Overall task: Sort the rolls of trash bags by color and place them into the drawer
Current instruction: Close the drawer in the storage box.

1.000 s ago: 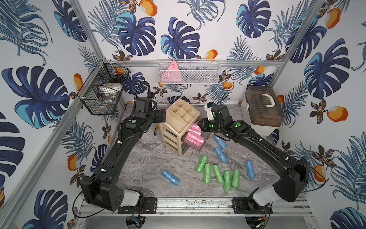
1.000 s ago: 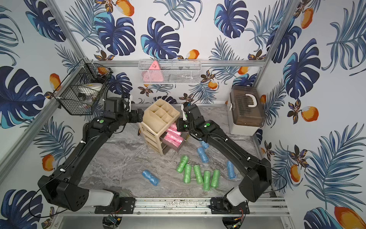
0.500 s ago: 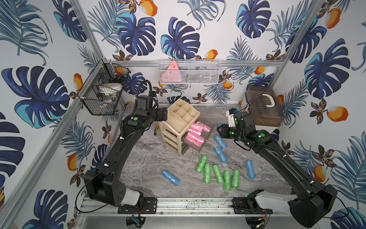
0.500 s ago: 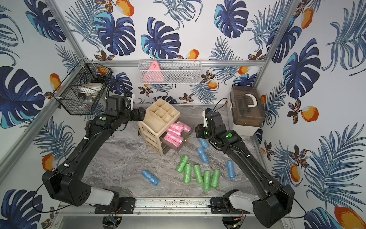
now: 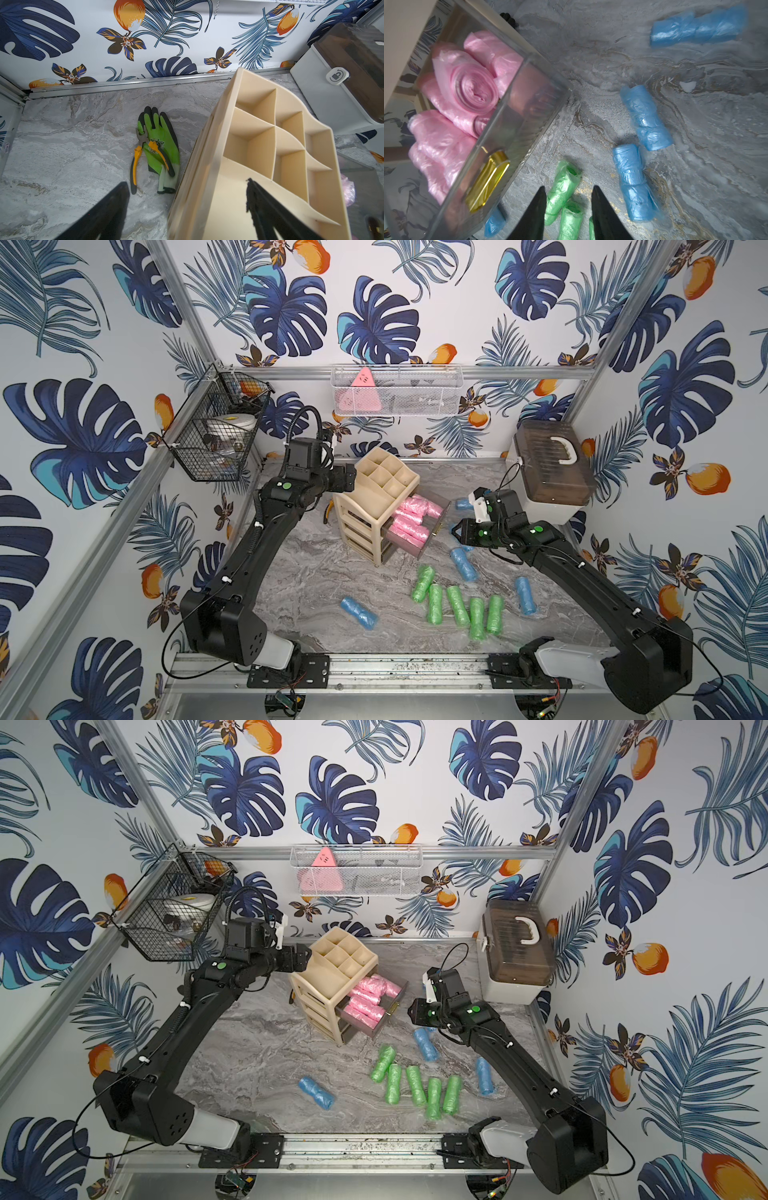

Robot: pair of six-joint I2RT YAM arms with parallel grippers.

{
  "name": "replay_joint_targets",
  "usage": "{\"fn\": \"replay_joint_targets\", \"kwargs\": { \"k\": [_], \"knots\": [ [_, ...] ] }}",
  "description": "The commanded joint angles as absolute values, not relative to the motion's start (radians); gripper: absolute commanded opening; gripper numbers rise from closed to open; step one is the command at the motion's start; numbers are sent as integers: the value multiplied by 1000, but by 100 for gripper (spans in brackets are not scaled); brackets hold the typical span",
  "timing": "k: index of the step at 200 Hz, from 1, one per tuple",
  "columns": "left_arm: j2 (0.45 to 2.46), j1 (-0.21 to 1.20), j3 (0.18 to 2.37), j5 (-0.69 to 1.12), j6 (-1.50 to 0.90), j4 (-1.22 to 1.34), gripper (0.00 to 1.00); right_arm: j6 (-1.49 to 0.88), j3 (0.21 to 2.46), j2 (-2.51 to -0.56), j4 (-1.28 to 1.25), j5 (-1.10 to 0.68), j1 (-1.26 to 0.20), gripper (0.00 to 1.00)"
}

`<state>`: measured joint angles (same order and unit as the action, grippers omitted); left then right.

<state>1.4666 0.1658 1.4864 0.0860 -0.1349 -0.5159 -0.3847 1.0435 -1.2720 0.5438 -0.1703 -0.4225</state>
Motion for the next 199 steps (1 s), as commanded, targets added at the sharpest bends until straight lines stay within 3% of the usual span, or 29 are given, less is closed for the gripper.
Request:
{"fn": "replay_joint_targets", "kwargs": {
  "k": [1,81,199],
  "knots": [
    [1477,163,1501,103,-120,-499,91,-407,1053,-1306,471,-231,-422,38],
    [1519,163,1517,146,-124,-505,89,-435,1110,-1398,417,-280,-426,37],
    [1562,162,1529,386,-137,-497,83,-476,1219,-1506,368,-300,-480,36]
  ]
}}
